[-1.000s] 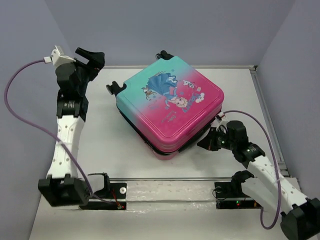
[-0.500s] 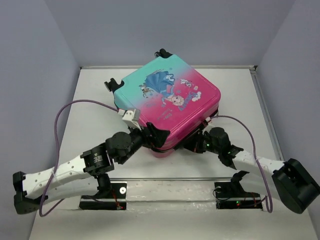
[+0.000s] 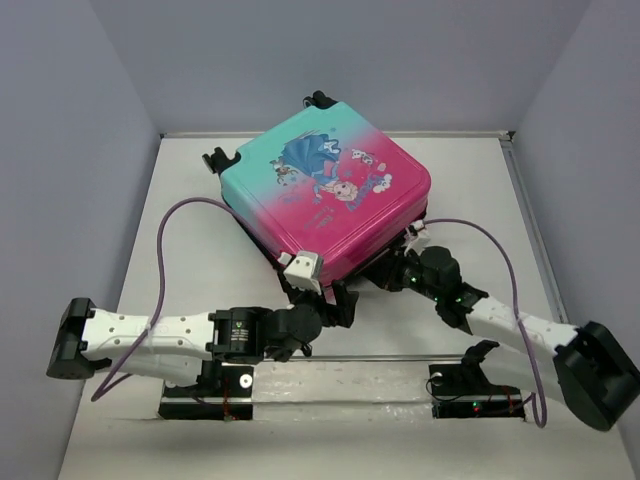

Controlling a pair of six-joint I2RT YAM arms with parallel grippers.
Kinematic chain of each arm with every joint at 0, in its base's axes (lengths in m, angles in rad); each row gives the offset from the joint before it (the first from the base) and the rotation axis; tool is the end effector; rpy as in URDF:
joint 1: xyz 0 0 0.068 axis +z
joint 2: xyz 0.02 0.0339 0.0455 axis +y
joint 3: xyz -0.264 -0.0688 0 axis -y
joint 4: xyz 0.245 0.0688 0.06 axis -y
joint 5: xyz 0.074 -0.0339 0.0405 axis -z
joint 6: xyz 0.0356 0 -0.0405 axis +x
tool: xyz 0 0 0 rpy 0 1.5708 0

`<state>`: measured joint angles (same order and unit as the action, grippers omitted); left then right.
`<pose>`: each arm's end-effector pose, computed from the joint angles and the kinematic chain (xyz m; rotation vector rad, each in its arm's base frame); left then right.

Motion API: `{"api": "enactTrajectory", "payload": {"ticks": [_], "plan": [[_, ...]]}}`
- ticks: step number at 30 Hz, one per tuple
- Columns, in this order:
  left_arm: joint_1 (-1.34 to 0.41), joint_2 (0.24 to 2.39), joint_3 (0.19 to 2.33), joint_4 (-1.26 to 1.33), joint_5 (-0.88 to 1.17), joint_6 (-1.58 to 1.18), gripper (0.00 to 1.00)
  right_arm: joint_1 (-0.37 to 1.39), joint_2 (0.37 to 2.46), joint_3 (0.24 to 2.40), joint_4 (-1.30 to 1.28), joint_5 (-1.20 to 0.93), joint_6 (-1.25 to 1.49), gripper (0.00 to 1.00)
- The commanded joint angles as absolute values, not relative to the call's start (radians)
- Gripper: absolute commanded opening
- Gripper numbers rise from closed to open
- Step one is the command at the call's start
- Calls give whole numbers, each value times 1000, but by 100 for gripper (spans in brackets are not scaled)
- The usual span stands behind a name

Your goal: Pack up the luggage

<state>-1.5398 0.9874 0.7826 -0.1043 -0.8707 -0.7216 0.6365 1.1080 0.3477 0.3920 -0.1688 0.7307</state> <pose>0.0340 -0.2180 0.3133 0.1501 1.8353 -0.8067 0.1756 0.1372 0.1851 -0.0227 2.0888 1.0403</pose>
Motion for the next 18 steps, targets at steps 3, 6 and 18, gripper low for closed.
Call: {"api": "enactTrajectory", "payload": {"ticks": [3, 6, 18], "plan": [[-1453, 971, 643, 80, -790, -761, 93, 589, 786, 343, 43, 188, 604, 34], [-1456, 1092, 647, 147, -747, -770, 93, 438, 811, 439, -40, 247, 531, 35], [-1391, 1403, 624, 399, -700, -787, 94, -53, 1204, 566, 279, -298, 244, 40]]}}
